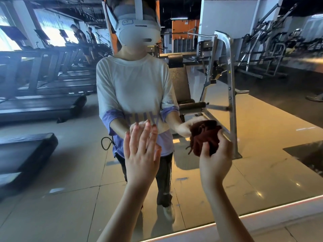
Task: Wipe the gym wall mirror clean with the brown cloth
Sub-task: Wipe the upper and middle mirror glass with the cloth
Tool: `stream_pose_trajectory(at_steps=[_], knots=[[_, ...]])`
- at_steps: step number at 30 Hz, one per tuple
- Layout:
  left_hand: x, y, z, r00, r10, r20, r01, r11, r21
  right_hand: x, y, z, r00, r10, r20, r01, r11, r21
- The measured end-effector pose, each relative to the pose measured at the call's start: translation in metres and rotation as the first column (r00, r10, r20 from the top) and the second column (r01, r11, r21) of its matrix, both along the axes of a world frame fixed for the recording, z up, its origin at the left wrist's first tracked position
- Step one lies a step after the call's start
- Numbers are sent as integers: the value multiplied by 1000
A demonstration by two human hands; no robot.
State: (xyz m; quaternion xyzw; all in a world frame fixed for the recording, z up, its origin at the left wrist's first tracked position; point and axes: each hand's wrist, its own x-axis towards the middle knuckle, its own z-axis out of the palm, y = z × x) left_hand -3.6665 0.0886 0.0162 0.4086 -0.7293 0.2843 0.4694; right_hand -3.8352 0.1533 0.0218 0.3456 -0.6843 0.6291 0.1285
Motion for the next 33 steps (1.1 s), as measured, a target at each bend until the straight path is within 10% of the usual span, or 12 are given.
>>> stream_pose_trajectory(at_steps=[5, 10, 17, 22, 29, 33], knots=[[-1, 0, 0, 1000, -6, -8, 7, 1000, 13, 21, -1, -19, 942, 199, -269, -181, 979, 89], [-3, 1, 1, 1000, -19, -10, 19, 1000, 9, -3, 3, -21, 999, 46, -29, -47, 999, -19], [-28, 0, 22, 989, -136, 58, 140, 987, -78, -6, 5, -18, 965, 161, -207, -163, 987, 6], [-44, -4, 24, 994, -97, 51, 102, 987, -124, -28, 2, -5, 998, -8, 62, 14, 995, -100], [-44, -6, 21, 997, -66, 48, 72, 990, -118, -30, -9, 29, 932, 85, -352, -143, 979, -143], [-45, -4, 21, 997, -65, 40, 70, 990, -124, -60, -10, 74, 996, -5, -84, -21, 951, -310]])
